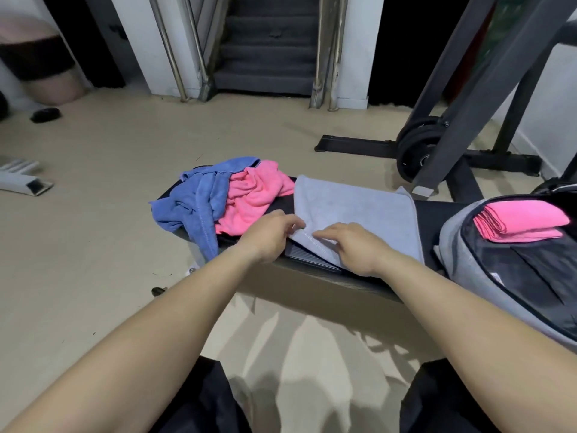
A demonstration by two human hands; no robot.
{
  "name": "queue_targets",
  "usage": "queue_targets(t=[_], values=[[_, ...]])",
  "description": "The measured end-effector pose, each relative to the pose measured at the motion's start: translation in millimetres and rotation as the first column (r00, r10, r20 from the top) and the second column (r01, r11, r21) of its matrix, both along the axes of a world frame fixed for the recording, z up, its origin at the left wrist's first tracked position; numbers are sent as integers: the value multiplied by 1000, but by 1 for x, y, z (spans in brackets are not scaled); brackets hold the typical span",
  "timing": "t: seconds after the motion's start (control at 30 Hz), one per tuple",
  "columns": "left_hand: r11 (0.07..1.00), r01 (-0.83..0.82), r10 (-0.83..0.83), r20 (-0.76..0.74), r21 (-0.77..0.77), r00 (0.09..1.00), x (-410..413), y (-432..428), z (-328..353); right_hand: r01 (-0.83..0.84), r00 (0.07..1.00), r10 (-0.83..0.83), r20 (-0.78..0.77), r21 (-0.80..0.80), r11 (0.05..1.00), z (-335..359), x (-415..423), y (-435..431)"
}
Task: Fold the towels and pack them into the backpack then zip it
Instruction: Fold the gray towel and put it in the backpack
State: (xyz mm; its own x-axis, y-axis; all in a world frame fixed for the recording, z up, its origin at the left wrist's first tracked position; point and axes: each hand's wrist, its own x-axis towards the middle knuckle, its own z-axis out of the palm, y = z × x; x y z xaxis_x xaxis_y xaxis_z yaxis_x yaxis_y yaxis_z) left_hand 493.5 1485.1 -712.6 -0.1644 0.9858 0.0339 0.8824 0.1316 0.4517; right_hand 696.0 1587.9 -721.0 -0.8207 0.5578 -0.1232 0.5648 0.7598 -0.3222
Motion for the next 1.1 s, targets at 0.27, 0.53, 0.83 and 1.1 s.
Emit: queue_targets(t=[0.27,0.53,0.83,1.1], values=[[995,11,-13,19,101,1000,-6,13,5,-25,999,28,-29,93,995,2,-11,19],[989,-56,46,76,135,996,-14,-1,4,-116,993,117,17,-21,993,-4,-36,42],[998,-68,67,94,0,993,-4,-18,6,4,992,-30,-122,-210,978,3,-22,35],[972,-235,235,-38,5,971,3,-23,2,28,995,-31,-94,-37,999,14,28,16]])
